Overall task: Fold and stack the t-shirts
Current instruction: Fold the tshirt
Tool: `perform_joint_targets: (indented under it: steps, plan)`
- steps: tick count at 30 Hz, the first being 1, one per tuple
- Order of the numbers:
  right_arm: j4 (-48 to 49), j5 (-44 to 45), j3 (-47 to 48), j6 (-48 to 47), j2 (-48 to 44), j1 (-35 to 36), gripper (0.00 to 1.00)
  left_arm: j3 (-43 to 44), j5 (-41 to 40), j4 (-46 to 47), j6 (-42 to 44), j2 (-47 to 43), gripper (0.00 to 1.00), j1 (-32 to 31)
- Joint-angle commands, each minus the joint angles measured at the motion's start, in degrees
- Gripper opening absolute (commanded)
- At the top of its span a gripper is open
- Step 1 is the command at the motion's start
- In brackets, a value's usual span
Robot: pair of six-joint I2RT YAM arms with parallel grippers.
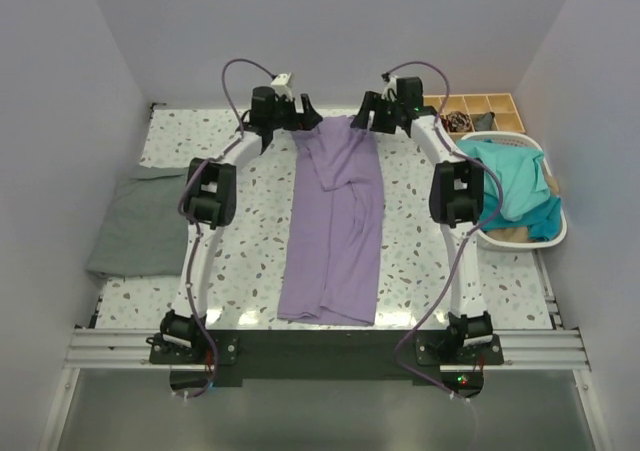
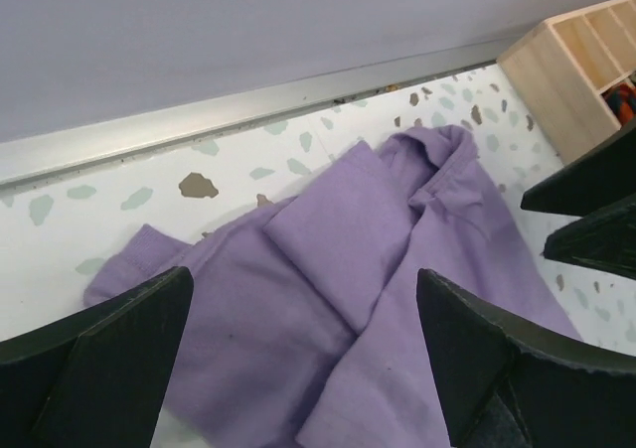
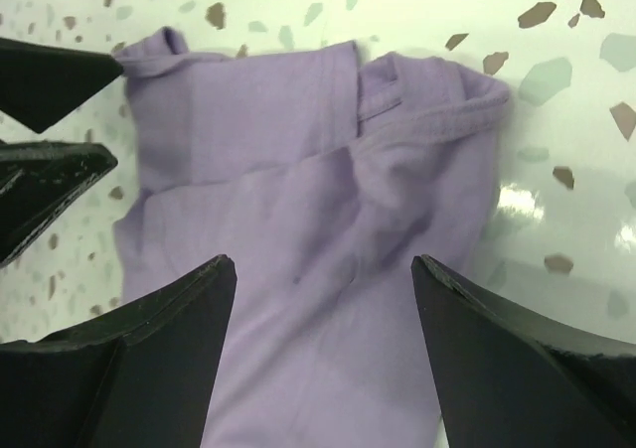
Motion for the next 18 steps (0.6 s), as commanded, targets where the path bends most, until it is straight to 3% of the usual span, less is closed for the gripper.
perform_joint_targets:
  steps: [1, 7, 12, 18]
  plan:
    - [0.2, -1.5, -5.4, -0.7, -17.0, 0.3, 0.76, -2.1, 0.2, 5.7, 3.1, -13.2, 1.0, 0.5]
    - [6.2, 0.2, -35.1, -0.1, -36.1, 1.9, 0.77, -0.4, 7.9, 3.8, -0.7, -10.5, 1.0, 0.5]
    - [4.0, 3.5, -44.5, -4.4, -44.5, 5.7, 0.77, 0.7, 10.3, 1.1, -2.4, -5.8, 1.0, 0.4]
    - [3.3, 7.9, -53.2, -6.3, -51.1, 8.4, 0.77, -6.4, 3.1, -2.0, 2.8, -7.6, 0.96, 0.4]
